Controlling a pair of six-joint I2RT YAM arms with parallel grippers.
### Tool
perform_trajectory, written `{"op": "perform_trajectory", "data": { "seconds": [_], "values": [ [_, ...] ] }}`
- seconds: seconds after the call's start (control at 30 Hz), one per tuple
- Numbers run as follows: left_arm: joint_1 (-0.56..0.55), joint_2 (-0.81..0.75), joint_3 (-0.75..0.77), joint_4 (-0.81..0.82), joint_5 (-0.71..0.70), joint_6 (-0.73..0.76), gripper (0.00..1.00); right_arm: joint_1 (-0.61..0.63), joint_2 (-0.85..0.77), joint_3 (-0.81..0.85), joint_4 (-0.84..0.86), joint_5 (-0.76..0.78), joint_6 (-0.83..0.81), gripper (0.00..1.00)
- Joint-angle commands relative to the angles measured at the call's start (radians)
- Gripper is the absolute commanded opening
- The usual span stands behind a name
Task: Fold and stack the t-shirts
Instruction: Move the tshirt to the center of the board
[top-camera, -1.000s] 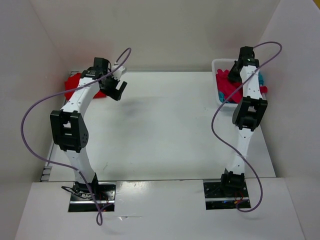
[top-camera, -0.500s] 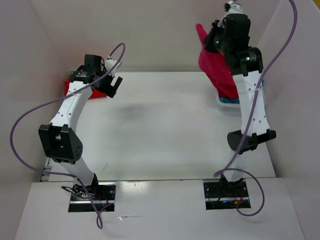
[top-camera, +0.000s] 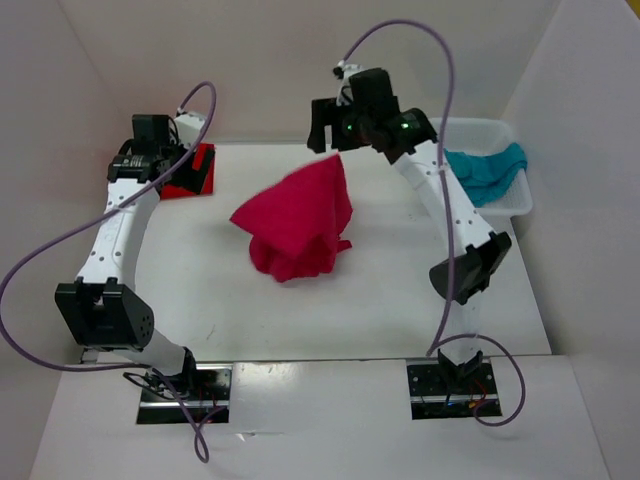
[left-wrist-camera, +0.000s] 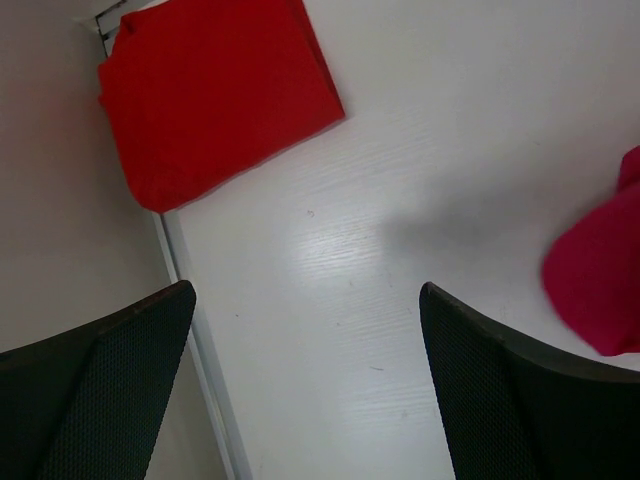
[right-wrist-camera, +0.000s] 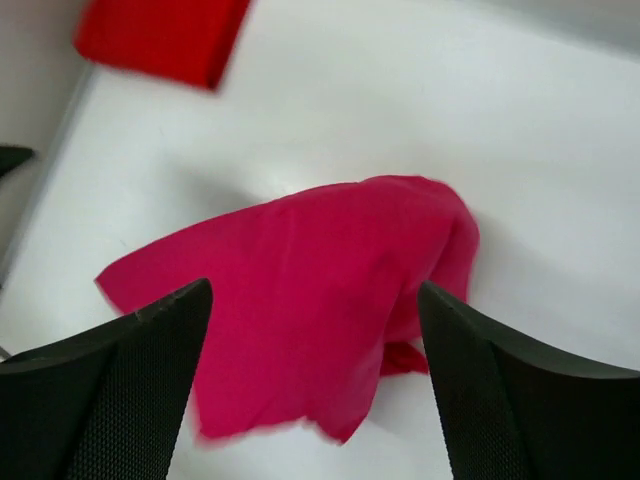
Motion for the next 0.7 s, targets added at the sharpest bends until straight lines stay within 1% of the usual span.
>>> {"op": "perform_trajectory", "data": {
  "seconds": [0.0, 0.03, 0.1, 0.13, 0.17, 0.2, 0.23, 0.27, 0.3, 0.37, 0.4, 0.47, 0.5, 0.53, 0.6, 0.63, 0.67],
  "values": [
    [-0.007, -0.028, -0.055, 0.021, -0.019, 0.0, 0.99, 0.004, 0.014, -0.047, -0.028, -0.085, -0.005, 0.89],
    [-0.007, -0.028, -0.055, 0.021, -0.009, 0.0, 0.99, 0.004, 0.004, -0.103, 0.007, -0.069, -0.005, 0.93],
    [-0.007, -0.028, -0.082, -0.004, 0.018, 0.02, 0.99, 0.004, -0.053, -0.185, 0.048, -0.043, -0.005, 0.96],
    [-0.007, -0.028, -0.102, -0.014, 0.053, 0.032, 0.99, 0.004, -0.075, -0.276, 0.091, -0.043, -0.005, 0.96],
    [-0.007, -0.028, -0.112, -0.023, 0.065, 0.033, 0.99, 0.004, -0.117, -0.324, 0.112, -0.043, -0.005, 0.98],
    [-0.007, -0.016, -0.122, -0.035, 0.065, 0.033, 0.99, 0.004, -0.139, -0.375, 0.132, -0.043, -0.005, 0.98],
    [-0.007, -0.015, -0.145, -0.035, 0.077, 0.022, 0.99, 0.004, -0.157, -0.485, 0.18, -0.055, -0.005, 0.98],
    [-0.007, -0.006, -0.159, -0.035, 0.077, 0.022, 0.99, 0.004, -0.194, -0.54, 0.208, -0.068, -0.005, 0.98],
    [-0.007, -0.006, -0.171, -0.035, 0.09, 0.022, 0.99, 0.013, -0.21, -0.652, 0.238, -0.093, 0.01, 0.98],
    [-0.007, -0.006, -0.194, -0.035, 0.119, 0.013, 0.99, 0.03, -0.22, -0.74, 0.313, -0.094, 0.024, 0.98],
    [-0.007, -0.006, -0.217, -0.035, 0.133, 0.013, 0.99, 0.067, -0.22, -0.778, 0.327, -0.077, 0.024, 0.98],
    [-0.007, -0.006, -0.236, -0.035, 0.157, 0.003, 0.99, 0.122, -0.176, -0.779, 0.34, -0.04, 0.006, 0.98],
    [-0.007, 0.003, -0.247, -0.035, 0.157, 0.003, 0.99, 0.18, -0.124, -0.729, 0.34, -0.007, -0.005, 0.98],
    [-0.007, 0.003, -0.247, -0.035, 0.157, -0.012, 0.99, 0.208, -0.092, -0.699, 0.34, 0.015, -0.026, 0.98],
    [-0.007, 0.012, -0.257, -0.026, 0.127, -0.033, 0.99, 0.277, 0.02, -0.58, 0.317, 0.094, -0.049, 0.98],
    [-0.007, 0.003, -0.257, -0.011, 0.098, -0.033, 0.99, 0.295, 0.061, -0.534, 0.3, 0.118, -0.077, 0.98],
    [-0.007, 0.003, -0.267, -0.011, 0.085, -0.044, 0.99, 0.312, 0.141, -0.45, 0.274, 0.147, -0.092, 0.98]
  ]
}}
